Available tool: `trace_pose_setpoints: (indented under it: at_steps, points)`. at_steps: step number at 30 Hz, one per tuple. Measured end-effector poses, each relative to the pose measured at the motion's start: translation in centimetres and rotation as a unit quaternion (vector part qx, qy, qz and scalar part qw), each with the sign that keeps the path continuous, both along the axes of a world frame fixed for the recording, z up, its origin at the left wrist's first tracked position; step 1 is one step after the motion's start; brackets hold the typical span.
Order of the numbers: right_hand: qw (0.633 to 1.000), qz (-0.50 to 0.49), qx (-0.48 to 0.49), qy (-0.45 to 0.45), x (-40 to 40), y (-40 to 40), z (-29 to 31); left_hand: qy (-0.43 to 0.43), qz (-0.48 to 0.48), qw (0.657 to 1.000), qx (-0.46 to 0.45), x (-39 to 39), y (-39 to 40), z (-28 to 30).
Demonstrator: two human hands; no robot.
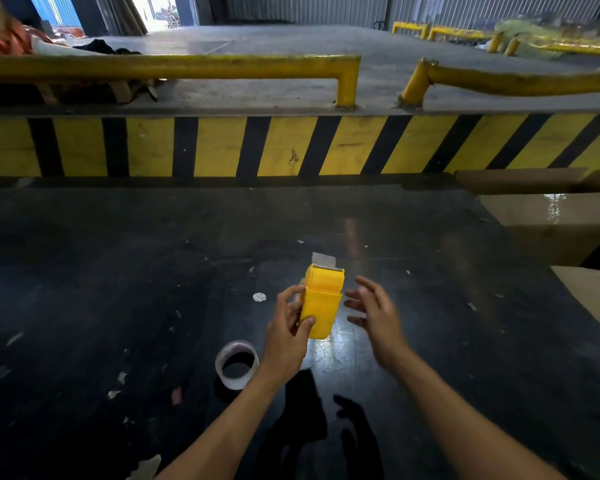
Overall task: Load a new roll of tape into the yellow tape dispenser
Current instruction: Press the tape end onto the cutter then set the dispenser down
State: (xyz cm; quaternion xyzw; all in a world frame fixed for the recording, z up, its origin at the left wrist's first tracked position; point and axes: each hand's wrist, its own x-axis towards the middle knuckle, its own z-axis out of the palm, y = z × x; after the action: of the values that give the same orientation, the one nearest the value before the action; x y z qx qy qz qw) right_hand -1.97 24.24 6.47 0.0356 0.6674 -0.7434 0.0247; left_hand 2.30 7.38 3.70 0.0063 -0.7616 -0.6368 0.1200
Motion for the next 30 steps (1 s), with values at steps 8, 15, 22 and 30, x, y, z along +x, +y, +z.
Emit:
trace_pose_setpoints:
  at_steps: [8, 15, 22, 30]
  points:
    - [0.987, 0.143, 0.054, -0.04, -3.9, 0.6, 4.8, 0.065, -0.039, 0.986, -0.15, 0.8, -0.5, -1.4]
    - [0.941, 0.201, 0.249, 0.107, -4.9, 0.5, 6.5, 0.094, -0.045, 0.975, -0.196, 1.1, -0.6, -2.3]
    - [0.895, 0.214, 0.379, 0.095, -5.8, -0.3, 7.4, 0.07, -0.072, 0.977, -0.186, 1.0, -0.7, -2.3]
    - [0.881, 0.167, 0.433, 0.093, -6.0, -1.3, 6.8, -0.013, -0.098, 0.986, -0.136, 1.0, -0.1, -1.0]
